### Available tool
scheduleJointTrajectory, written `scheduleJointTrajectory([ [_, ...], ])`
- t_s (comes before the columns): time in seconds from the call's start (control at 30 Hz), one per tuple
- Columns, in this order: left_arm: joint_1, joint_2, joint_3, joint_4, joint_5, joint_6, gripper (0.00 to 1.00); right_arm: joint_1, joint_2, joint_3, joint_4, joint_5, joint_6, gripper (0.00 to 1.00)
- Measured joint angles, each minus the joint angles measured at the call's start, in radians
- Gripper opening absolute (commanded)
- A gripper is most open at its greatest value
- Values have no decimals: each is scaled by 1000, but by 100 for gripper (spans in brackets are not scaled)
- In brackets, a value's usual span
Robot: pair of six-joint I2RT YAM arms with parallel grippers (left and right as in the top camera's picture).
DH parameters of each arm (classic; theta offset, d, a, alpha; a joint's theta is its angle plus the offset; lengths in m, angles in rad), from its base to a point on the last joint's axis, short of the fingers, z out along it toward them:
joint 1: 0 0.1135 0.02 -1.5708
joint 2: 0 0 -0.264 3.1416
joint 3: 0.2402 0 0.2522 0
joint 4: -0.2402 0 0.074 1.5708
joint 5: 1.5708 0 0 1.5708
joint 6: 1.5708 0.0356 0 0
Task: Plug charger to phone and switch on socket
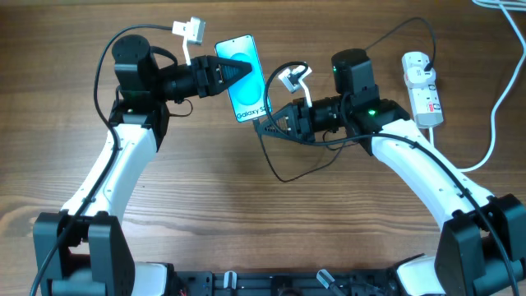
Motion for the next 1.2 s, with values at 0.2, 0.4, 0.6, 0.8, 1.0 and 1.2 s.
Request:
scheduleJointTrajectory([
  [0.2, 1, 0, 0, -2, 8, 3, 4, 2, 0, 0, 11, -6, 19, 4],
  [0.4, 7, 0, 6, 3, 22, 3, 4, 6, 0, -8, 76, -16, 57, 5],
  [0.6, 0, 0, 2, -2, 31, 7, 4, 5, 0, -13, 60, -23, 82, 16],
  [0.8, 26, 0, -13, -17, 31, 7, 4, 5, 0, -11, 29, -15, 82, 37],
  [1.0, 85, 0, -13, -17, 10, -5, 4, 5, 0, -11, 22, -7, 76, 51],
  [1.2, 77, 0, -13, -17, 2, -25, 4, 5, 0, -11, 3, 28, 70, 51],
])
